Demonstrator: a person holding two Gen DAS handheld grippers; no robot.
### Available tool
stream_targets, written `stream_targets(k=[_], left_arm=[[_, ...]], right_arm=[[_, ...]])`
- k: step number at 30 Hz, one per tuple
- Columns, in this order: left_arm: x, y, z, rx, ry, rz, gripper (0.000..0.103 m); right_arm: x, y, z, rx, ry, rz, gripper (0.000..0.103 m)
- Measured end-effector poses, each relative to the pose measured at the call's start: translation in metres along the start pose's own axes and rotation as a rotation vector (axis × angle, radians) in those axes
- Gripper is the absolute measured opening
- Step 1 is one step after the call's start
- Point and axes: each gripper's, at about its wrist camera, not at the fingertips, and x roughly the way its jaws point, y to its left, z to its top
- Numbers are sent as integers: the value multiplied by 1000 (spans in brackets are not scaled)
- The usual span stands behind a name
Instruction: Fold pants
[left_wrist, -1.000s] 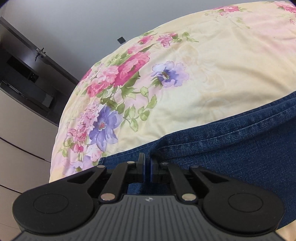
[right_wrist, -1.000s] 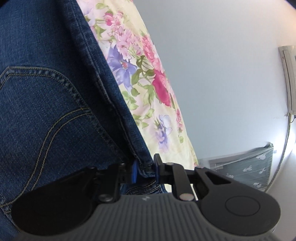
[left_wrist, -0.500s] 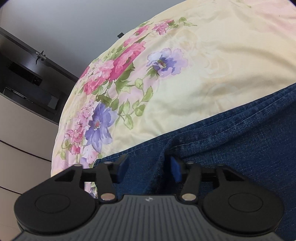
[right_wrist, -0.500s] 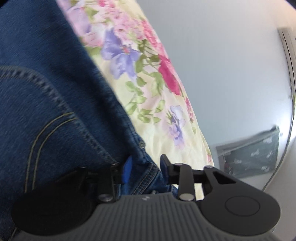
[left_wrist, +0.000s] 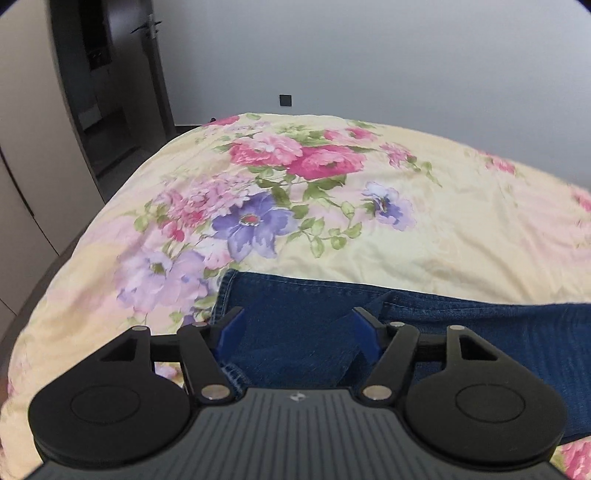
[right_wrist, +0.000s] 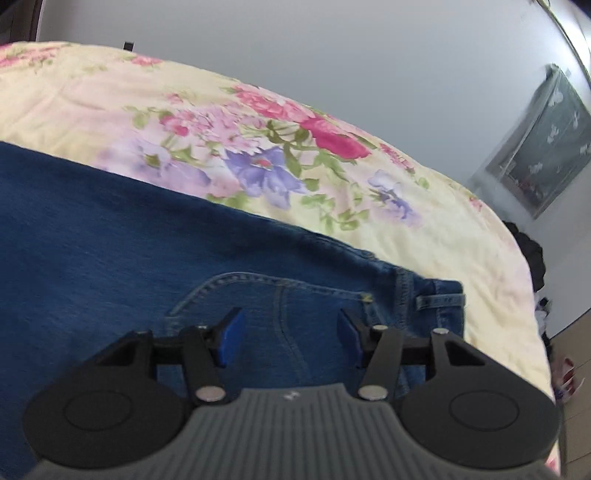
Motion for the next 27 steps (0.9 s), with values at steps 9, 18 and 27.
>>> stream_targets(k=[9,18,27], left_arm=[[-27,13,-51,189,63,-183,59],[23,13,-38,242,-5,25,49],[34,61,8,60,-42,132,52]], right_arm=[[-37,59,-17,98,-77,17,57],[-54,93,-22,78,-98,5,57],[-64,109,-28,70,-113,-5,60]])
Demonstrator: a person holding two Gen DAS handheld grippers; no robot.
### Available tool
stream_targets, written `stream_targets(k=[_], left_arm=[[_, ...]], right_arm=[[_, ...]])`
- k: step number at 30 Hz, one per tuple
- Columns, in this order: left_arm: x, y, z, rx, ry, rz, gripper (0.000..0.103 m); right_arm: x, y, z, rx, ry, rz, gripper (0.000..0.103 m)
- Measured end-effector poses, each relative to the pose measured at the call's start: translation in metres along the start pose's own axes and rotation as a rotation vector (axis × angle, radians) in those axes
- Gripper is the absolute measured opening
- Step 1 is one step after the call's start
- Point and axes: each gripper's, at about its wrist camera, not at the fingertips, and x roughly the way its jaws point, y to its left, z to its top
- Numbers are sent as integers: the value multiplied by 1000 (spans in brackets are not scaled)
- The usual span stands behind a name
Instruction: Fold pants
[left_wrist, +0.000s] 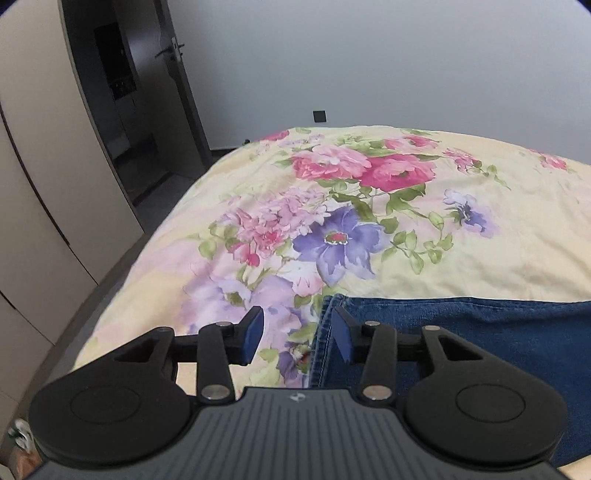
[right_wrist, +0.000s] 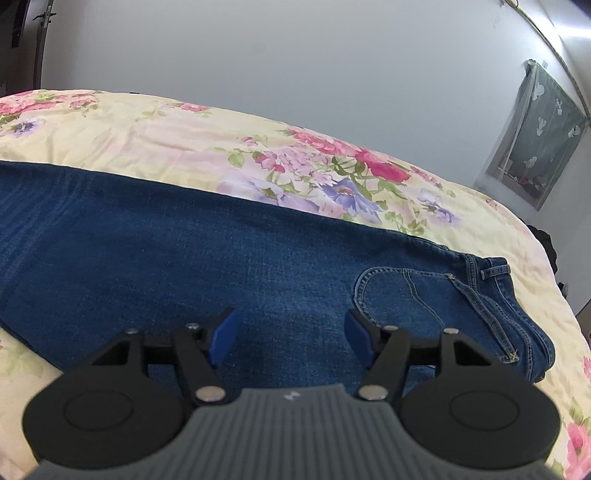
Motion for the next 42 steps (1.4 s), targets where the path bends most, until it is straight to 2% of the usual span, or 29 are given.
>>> stream_targets(k=[5,8,10,15,18,19,20,21,24,25,29,33,38,42], left_arm=[[-14,27,-31,-186,107,-160,52],[-19,45,-60,-372,154,-262,52],[-19,56,-81,-503,176,-286,52],[-3,78,-126,-799,173,-348,52],[14,82,-140,-952,156,-390,52],[17,81,-141,-975,143,-401,52],[17,79,-139,-982,131,-393,52],[16,76,-135,-972,124,-370,46],[15,66,-115,-875,143,-241,9],[12,64,-107,-841,131,-216,7],[5,46,-78,-668,98,-82,7],[14,27,-74,-537,118,12,7],[16,27,-74,-542,142,23,7],[16,23,-73,-516,152,36,7]], right_arm=[[-3,-4,-7,40,3,-38,60],[-12,-7,-13,59,-4,-54,60],[-19,-8,-18,65,-8,-56,60],[-36,-4,-30,39,-25,-41,65],[-41,-3,-36,28,-27,-35,66],[-42,-4,-37,26,-27,-42,66],[-43,-5,-39,25,-26,-47,66],[-44,-8,-40,26,-23,-52,66],[-44,-20,-44,57,9,-37,66],[-43,-25,-45,80,21,-29,66],[-48,-40,-52,158,57,-46,66],[-64,-39,-65,258,77,-81,65],[-68,-30,-76,358,106,-132,57],[-52,-35,-81,407,174,-160,52]])
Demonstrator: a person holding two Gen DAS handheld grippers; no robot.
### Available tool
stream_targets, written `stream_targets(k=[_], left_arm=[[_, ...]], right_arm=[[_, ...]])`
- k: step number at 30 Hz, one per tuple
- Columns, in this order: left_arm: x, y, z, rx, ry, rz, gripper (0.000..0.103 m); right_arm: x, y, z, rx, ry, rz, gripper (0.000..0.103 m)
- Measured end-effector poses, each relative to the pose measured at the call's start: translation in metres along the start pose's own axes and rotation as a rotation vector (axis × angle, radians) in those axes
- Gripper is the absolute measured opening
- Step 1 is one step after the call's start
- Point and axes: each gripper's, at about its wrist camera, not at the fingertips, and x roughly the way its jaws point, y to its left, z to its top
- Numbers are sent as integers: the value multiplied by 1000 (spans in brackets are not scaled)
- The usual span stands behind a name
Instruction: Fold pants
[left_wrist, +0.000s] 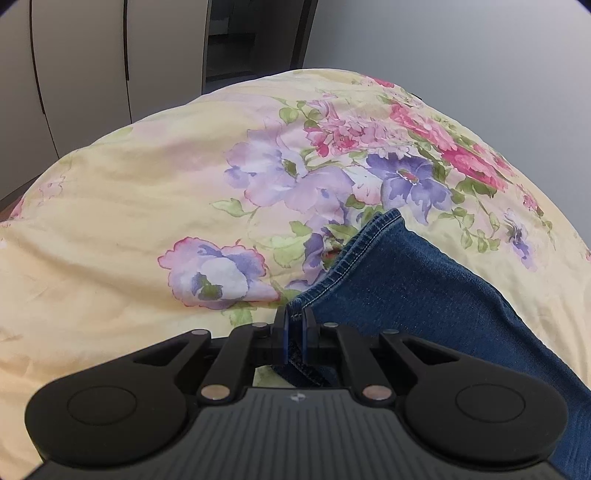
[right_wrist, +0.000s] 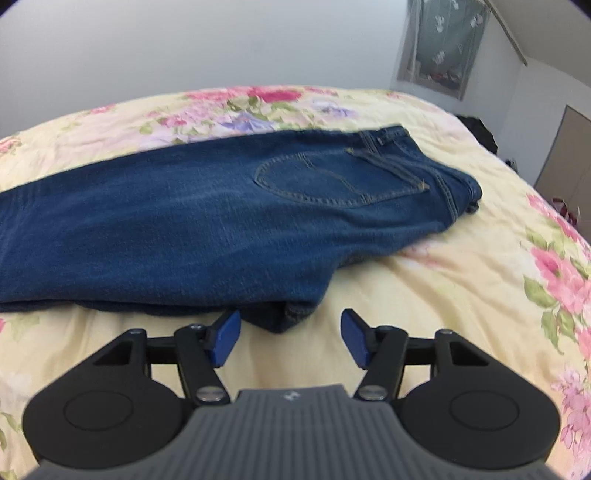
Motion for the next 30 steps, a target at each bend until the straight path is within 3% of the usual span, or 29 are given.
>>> stream_targets(k=[4,6,7,8,10,14,18,23,26,27,30], left_arm=[[3,-1,0,-4,13,11,7],[4,-3,0,11,17,23,7],[5,-4,0,17,18,29,7],[6,-6,-1,23,19,36,7],[6,-8,0,40,17,51,7],[8,-14,3,96,19,78,7],[14,-17,2,125,22,110,7],[14,-24,1,183,21,137,7],[8,-30,3,233,29,175,17],[4,-31,3,251,24,191,24],[-19,-33,6,262,-21,186,25]], right_arm=[[11,-25,4,202,-32,94,48],[19,-27,6,233,-47,107,47],[26,-26,7,232,-23,99,36],[32,-27,8,248,9,107,12],[26,-29,8,243,24,122,4],[-15,-41,29,128,-27,143,0],[15,-36,16,58,130,121,0],[18,-35,11,48,177,132,0],[14,-50,5,92,242,118,0],[9,-59,5,126,239,142,0],[-8,-76,12,112,184,190,0]])
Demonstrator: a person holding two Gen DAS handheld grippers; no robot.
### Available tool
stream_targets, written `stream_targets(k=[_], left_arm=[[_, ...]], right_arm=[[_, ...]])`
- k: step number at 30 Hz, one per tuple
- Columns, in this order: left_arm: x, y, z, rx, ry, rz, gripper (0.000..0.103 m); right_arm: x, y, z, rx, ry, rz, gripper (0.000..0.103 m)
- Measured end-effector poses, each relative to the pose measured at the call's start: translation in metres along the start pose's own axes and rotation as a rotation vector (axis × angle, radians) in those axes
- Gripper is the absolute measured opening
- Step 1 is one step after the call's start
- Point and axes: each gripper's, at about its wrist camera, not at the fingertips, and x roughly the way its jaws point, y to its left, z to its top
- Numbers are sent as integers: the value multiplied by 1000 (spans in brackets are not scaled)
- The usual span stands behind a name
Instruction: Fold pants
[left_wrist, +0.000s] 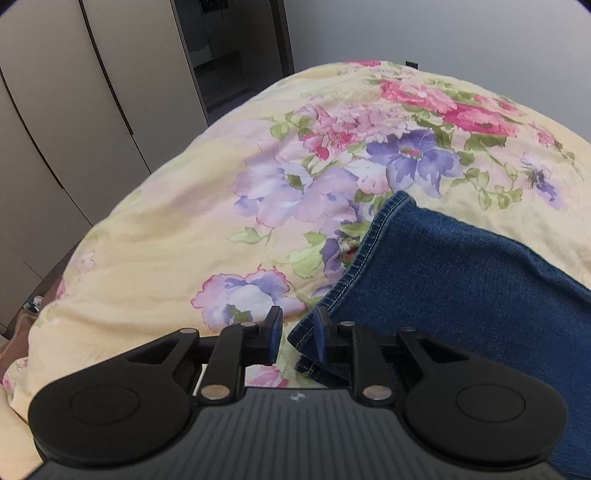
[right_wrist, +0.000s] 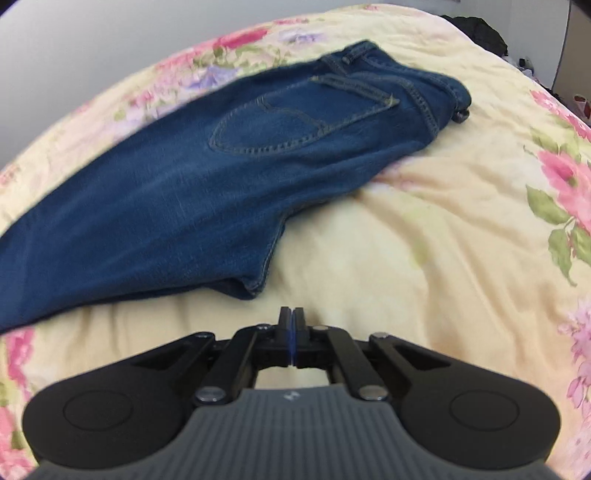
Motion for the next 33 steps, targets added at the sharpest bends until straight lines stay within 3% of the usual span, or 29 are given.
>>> stream_targets(k=[2,5,10,14,17,23,26,33], left_arm=[[-19,-3,2,-4,-22,-50,27],[-50,-25,4,45,-28,-189,27],[-93,-102,-6,207,-48,-357,27],[-102,-160,-24,288,-34,-434,27],[-97,-197,-39,333,-14,-468,27],[-60,-255,-60,395,53,-496,27],[-39,-272,-66,392,78,-484,27],[-13,-291,-55,353,49,-474,27]], right_arm=[[-9,-5,8,-73,-39,23,0],[-14,-11,26,-167,-96,40,1],[4,-17,64,-262,-137,54,2],[29,-17,91,-330,-177,48,5],[55,-17,117,-342,-192,47,15],[124,-11,166,-371,-119,47,18],[158,-6,188,-369,-100,42,20],[205,11,230,-360,-100,30,23]])
